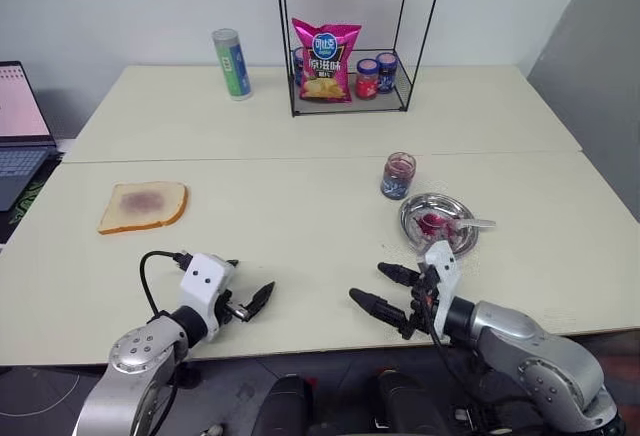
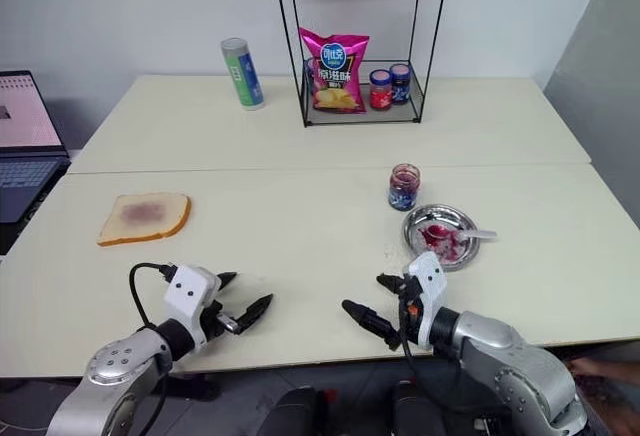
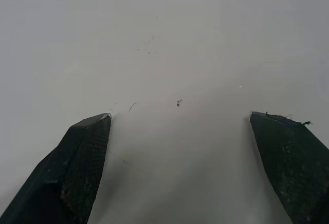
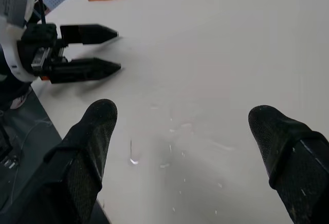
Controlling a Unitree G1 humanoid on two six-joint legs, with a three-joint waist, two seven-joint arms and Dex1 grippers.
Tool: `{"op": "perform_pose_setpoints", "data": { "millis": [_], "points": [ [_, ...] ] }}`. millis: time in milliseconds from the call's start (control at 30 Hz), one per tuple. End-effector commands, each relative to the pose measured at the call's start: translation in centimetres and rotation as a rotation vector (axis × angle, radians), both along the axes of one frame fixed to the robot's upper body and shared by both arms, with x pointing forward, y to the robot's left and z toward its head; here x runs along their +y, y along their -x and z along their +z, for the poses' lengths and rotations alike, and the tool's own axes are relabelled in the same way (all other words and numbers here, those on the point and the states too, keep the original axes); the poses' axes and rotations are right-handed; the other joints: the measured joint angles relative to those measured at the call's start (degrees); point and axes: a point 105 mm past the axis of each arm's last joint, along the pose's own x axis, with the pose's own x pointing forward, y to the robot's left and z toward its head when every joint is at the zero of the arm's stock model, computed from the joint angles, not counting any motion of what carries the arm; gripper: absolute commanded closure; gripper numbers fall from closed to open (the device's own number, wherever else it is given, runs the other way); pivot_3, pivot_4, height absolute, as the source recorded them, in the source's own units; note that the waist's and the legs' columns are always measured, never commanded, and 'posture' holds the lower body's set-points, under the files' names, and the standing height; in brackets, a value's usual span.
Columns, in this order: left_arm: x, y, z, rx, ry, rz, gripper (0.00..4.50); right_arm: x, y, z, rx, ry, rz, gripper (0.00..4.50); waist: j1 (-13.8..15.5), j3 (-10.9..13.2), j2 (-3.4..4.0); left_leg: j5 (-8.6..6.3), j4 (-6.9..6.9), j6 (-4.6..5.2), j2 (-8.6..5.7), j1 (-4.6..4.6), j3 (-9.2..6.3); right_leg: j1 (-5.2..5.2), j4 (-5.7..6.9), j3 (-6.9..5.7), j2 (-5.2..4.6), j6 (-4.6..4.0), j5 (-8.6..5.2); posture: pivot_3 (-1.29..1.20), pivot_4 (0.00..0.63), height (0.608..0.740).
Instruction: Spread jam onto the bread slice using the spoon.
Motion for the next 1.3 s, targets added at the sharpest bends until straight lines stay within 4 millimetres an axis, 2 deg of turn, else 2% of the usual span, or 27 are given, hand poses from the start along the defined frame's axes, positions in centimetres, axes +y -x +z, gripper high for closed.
{"op": "perform_pose_setpoints", "data": {
  "millis": [33,133,400,500,533,567,633,800,1100,1233,1300],
  "points": [
    [-0.4,0.0,1.2,-0.052,-0.011,-0.013,0.00,0.4,0.1,1.1,-0.054,-0.023,0.018,0.04,0.0,0.0,0.00,0.00,0.00,0.00,0.00,0.00,0.00,0.00,0.00,0.00,0.00,0.00,0.00,0.00,0.150,0.740],
    [0.2,-0.1,1.6,-0.068,-0.015,0.009,0.00,0.5,-0.1,1.4,-0.067,-0.032,0.016,0.04,0.0,0.0,0.00,-0.01,0.00,-0.02,0.00,0.00,0.00,0.00,0.00,-0.01,0.00,0.00,0.00,0.00,0.150,0.740],
    [3.5,-1.0,3.7,-0.140,0.029,0.173,0.00,1.4,-0.8,2.6,-0.108,-0.071,0.059,0.04,0.0,0.0,-0.02,-0.04,0.01,-0.06,0.04,0.01,-0.03,0.00,0.00,-0.07,0.04,-0.02,-0.01,0.00,0.150,0.740],
    [5.8,-1.5,4.8,-0.187,0.070,0.324,0.00,2.0,-1.3,3.2,-0.131,-0.081,0.071,0.04,0.0,0.0,-0.05,-0.04,0.01,-0.07,0.03,0.00,-0.01,0.00,-0.01,-0.05,0.04,-0.01,-0.01,0.00,0.150,0.740],
    [7.2,-1.8,5.2,-0.209,0.071,0.403,0.00,2.2,-1.5,3.5,-0.142,-0.090,0.068,0.04,0.0,0.0,-0.08,-0.04,0.02,-0.07,0.03,-0.01,-0.02,0.01,0.00,-0.07,0.04,-0.01,-0.01,0.00,0.150,0.740],
    [10.0,-2.1,6.3,-0.255,0.069,0.549,0.00,2.8,-2.1,4.3,-0.164,-0.109,0.077,0.04,0.0,0.0,-0.08,-0.04,0.02,-0.07,0.03,0.00,-0.02,0.01,0.00,-0.06,0.05,0.00,-0.01,0.00,0.150,0.740],
    [13.7,-2.1,7.6,-0.306,0.091,0.740,0.00,3.8,-2.7,5.4,-0.195,-0.136,0.097,0.04,0.0,0.0,-0.16,-0.04,0.07,-0.07,0.07,0.02,-0.06,0.01,0.08,-0.10,0.12,0.02,0.01,0.00,0.150,0.740],
    [17.8,-3.4,8.6,-0.336,0.100,0.896,0.00,6.4,-3.4,7.1,-0.235,-0.175,0.196,0.04,-0.1,0.0,-0.24,-0.04,-0.01,-0.08,0.10,0.09,-0.11,0.05,0.13,-0.19,0.22,0.19,0.11,0.00,0.150,0.740],
    [21.7,-7.9,6.9,-0.258,0.221,0.961,0.00,8.8,-4.9,8.7,-0.294,-0.202,0.249,0.04,0.0,-0.2,-0.61,-0.06,0.10,-0.12,0.11,0.05,-0.05,0.04,0.11,-0.38,0.15,0.31,0.30,0.00,0.150,0.740],
    [22.5,-9.1,4.8,-0.112,0.323,0.964,0.00,9.1,-4.8,9.0,-0.304,-0.200,0.256,0.04,0.0,-0.2,-0.66,-0.07,0.03,-0.13,0.13,0.03,-0.08,0.00,0.08,-0.49,0.12,0.27,0.28,0.00,0.150,0.740],
    [22.2,-9.3,3.5,-0.036,0.360,0.961,0.00,9.0,-4.8,9.1,-0.308,-0.198,0.252,0.04,-0.1,-0.2,-0.66,-0.09,0.01,-0.17,0.13,0.02,-0.05,-0.01,0.09,-0.49,0.11,0.27,0.29,0.00,0.150,0.740]
  ]
}}
